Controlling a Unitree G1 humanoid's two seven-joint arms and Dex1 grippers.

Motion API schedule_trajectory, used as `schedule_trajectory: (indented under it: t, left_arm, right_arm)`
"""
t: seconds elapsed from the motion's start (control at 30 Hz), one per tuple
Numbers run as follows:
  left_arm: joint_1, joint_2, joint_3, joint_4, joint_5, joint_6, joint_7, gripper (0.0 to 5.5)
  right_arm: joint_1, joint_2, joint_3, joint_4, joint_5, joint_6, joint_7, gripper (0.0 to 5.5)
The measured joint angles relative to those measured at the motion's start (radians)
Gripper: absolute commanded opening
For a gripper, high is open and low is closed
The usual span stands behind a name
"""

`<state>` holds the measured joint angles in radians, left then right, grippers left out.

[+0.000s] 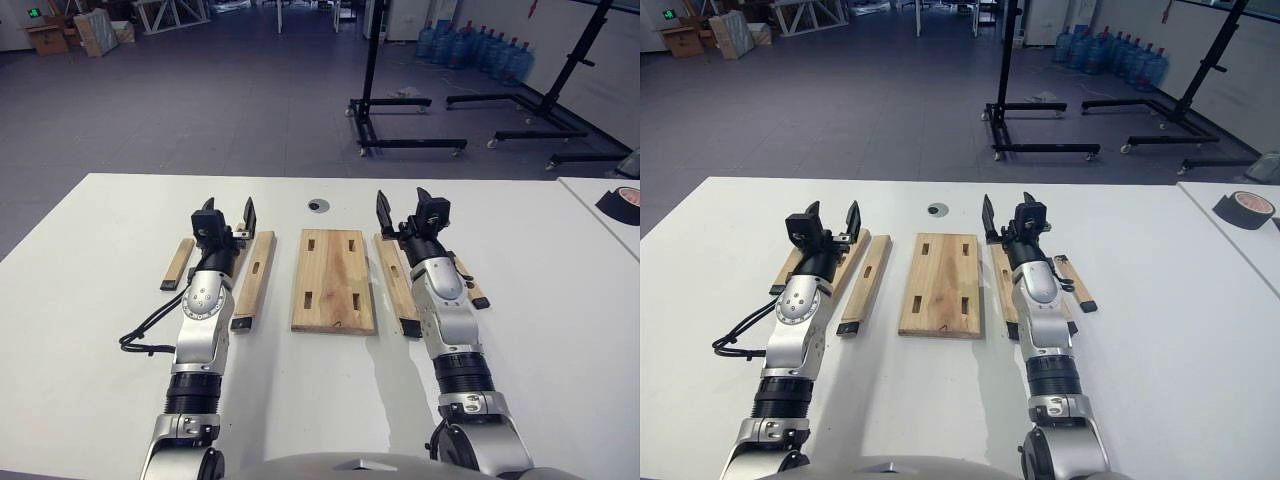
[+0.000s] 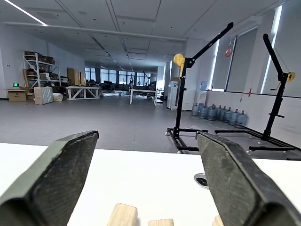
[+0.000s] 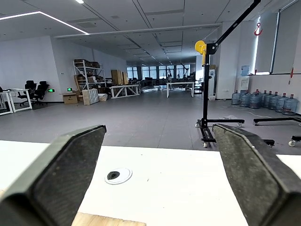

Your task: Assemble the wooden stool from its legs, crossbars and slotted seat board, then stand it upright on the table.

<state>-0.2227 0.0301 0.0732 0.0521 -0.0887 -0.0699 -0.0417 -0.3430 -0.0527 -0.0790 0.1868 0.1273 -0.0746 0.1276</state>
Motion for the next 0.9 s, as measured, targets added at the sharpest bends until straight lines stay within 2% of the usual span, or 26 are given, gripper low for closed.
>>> schedule_trajectory:
  t: [0.7, 0.77, 0.9]
  left_arm:
    - [0.025, -0.012, -0.016, -0.01, -0.017, -0.015, -0.03, 3.8]
    - [0.025, -0.013, -0.017, -0.012, -0.01, -0.017, -0.02, 3.8]
    - [0.061, -0.011, -0.019, -0.042, 0.019, -0.045, -0.009, 3.8]
  right_arm:
    - [0.0, -0.066, -0.013, -0.002, -0.009, 0.011, 0.028, 4.16]
    - [0.0, -0.133, -0.042, -0.004, 0.005, 0.032, 0.074, 4.16]
    - [0.003, -0.385, -0.198, 0.116, 0.056, 0.038, 0.197, 4.16]
